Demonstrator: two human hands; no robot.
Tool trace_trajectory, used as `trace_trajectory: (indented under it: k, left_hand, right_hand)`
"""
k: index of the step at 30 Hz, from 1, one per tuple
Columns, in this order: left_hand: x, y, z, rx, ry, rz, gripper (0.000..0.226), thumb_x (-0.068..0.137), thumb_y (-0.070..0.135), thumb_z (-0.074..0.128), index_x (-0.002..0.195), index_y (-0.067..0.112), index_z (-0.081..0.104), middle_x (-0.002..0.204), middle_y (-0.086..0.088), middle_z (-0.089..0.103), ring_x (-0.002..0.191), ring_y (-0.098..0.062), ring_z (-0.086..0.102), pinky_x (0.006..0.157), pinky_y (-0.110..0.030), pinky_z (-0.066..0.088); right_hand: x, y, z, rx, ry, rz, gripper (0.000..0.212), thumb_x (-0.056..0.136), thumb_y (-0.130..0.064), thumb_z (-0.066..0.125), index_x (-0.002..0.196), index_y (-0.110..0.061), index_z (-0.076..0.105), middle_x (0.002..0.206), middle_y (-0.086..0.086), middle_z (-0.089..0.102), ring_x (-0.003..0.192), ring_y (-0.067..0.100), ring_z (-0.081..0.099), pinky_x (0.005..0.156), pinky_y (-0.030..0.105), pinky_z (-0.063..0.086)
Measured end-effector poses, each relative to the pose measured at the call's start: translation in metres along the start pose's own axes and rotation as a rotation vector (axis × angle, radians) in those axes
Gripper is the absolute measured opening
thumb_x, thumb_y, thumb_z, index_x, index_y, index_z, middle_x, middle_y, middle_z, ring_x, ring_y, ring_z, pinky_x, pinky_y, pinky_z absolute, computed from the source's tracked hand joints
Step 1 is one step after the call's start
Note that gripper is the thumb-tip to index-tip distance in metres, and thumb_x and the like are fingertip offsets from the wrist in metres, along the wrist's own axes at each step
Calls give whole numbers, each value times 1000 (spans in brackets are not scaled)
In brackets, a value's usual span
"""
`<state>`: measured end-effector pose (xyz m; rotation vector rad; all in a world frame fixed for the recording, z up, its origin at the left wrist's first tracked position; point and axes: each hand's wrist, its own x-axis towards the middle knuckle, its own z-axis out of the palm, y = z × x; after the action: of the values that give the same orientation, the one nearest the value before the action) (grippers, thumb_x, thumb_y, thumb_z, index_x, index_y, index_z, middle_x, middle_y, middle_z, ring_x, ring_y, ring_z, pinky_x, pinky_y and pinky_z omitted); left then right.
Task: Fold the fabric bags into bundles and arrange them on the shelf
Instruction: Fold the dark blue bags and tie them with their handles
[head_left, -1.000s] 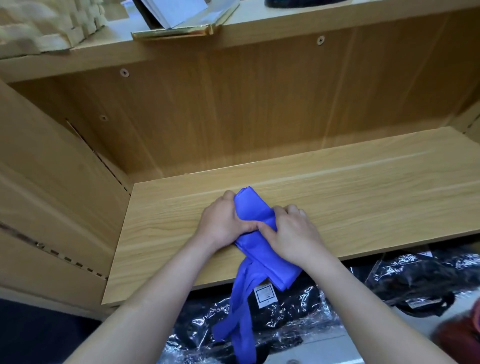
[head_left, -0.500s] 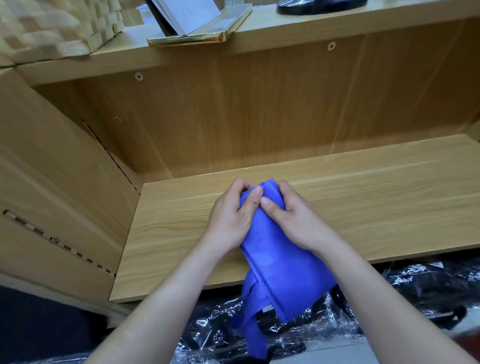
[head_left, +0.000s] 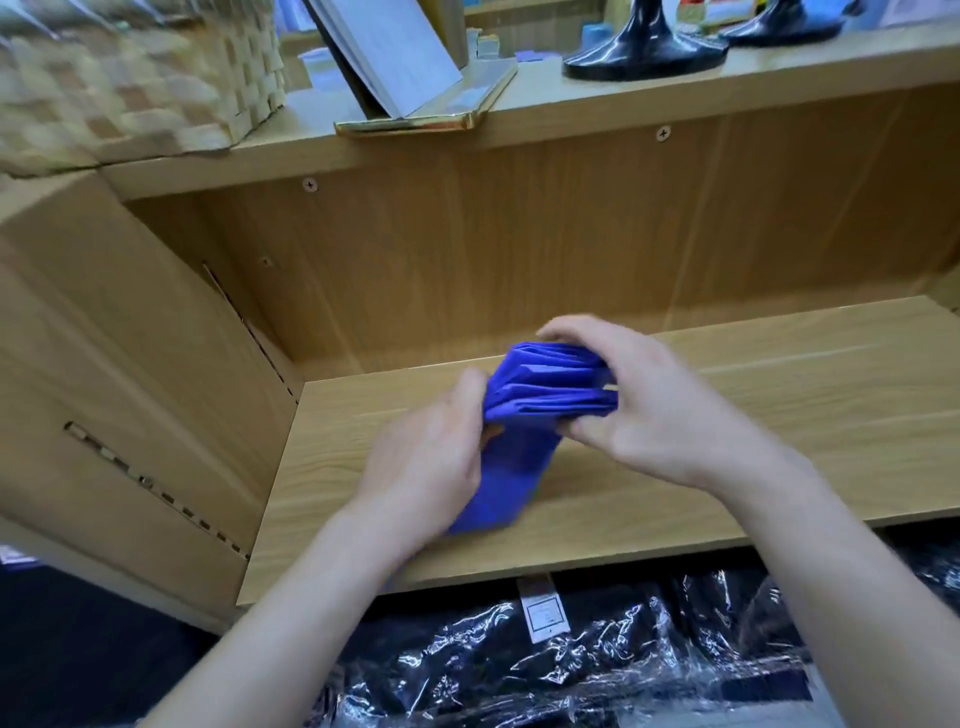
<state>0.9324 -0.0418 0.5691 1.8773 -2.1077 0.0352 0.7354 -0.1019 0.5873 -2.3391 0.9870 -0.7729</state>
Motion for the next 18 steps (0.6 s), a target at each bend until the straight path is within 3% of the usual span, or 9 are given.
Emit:
trace_trajectory:
  k: [2,4,6,8,10,13,15,18]
  left_hand:
    - [5,3,-16,183,240,195,11,86,6,50,95,13,50,82,-5,55,74,-35,54,58,-42,42]
    - [9,-1,-21,136,531,354,15,80,-5,50,80,7,59,81,-10,59,71,-32,54,58,-41,43]
    - [12,-13,-10,109,674,436,19,80,-12,49,73,5,55,83,-13,62,74,-31,56,63,-40,45]
    - [4,-25,17,127,559,444,19,79,-10,55,81,8,48,92,-15,63,82,-33,60,68,-42,49]
    - [-10,-39,55,131,247,390,22,80,6,61,96,12,48,104,-12,64,92,-33,63,73,-42,52]
    - [-32,-50,93,148,-120,304,41,81,26,48,121,25,53,115,-3,67,100,-27,67,73,-38,58]
    - [-39,-50,99,156,-211,300,48,79,29,41,123,30,63,117,1,70,103,-23,68,77,-36,59]
    - [-40,-50,100,184,-224,314,48,78,29,41,117,31,70,116,2,71,104,-21,69,78,-37,60]
  right_hand:
    - [1,-14,-3,-232,76,-161,49,72,-8,71,110,-34,55,98,-9,62,92,18,59,75,42,50]
    - [-2,-22,3,-386,287,-339,43,64,3,65,101,-18,64,97,0,65,93,28,61,70,42,49]
    - [-12,-20,19,-488,413,-452,31,64,6,61,90,-9,66,102,6,68,105,30,62,75,40,47]
    - [-25,-3,44,-528,354,-475,28,69,4,53,91,-12,59,110,7,69,115,30,60,82,38,43]
    - [-40,18,69,-537,171,-412,33,66,-3,44,95,-18,48,116,3,69,114,29,63,86,37,39]
    - [-60,42,92,-517,-80,-308,53,50,-3,64,96,-22,45,113,-4,71,107,23,67,85,33,50]
    - [-68,48,99,-501,-178,-269,63,41,0,70,97,-22,52,106,-9,71,103,18,69,80,31,56]
    - [-68,47,97,-505,-210,-272,44,50,-8,58,91,-24,54,86,-13,67,84,14,66,67,26,50]
